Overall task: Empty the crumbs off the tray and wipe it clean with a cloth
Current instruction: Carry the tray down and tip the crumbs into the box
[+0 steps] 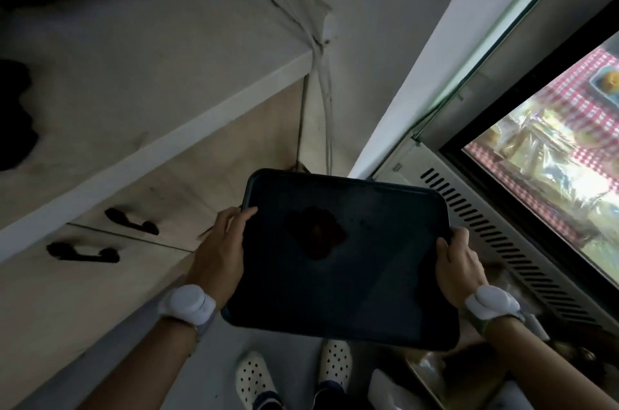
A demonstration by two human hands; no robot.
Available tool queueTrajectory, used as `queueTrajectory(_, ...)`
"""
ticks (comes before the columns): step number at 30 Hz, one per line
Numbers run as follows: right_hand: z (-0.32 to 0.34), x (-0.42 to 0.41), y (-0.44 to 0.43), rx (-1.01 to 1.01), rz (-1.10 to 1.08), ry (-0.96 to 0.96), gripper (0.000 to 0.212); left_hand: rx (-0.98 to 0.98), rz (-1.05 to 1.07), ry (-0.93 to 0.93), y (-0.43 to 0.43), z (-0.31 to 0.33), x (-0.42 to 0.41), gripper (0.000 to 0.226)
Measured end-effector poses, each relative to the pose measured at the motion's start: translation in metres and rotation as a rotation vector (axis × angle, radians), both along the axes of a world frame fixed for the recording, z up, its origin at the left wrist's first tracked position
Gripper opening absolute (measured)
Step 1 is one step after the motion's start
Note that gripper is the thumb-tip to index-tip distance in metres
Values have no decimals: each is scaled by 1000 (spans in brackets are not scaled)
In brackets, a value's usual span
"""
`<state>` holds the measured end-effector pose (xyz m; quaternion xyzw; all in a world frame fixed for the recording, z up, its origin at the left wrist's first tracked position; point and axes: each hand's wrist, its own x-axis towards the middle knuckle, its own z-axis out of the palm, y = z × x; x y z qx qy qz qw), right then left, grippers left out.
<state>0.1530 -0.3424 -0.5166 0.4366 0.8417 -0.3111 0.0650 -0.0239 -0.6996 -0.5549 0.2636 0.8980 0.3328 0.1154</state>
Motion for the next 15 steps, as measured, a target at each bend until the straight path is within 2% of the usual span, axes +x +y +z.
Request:
queueTrajectory(9,-95,-9,-4,-43,-11,-62,31,-73,6,-43,-3,-97,-2,71)
queueTrajectory(12,-124,-17,-2,-41,13,-110,37,-114,4,-8,0,-123,-8,74)
queueTrajectory(15,-152,-22,-1,-47,26,-113,31,-142,37,37,1,-147,-9,73)
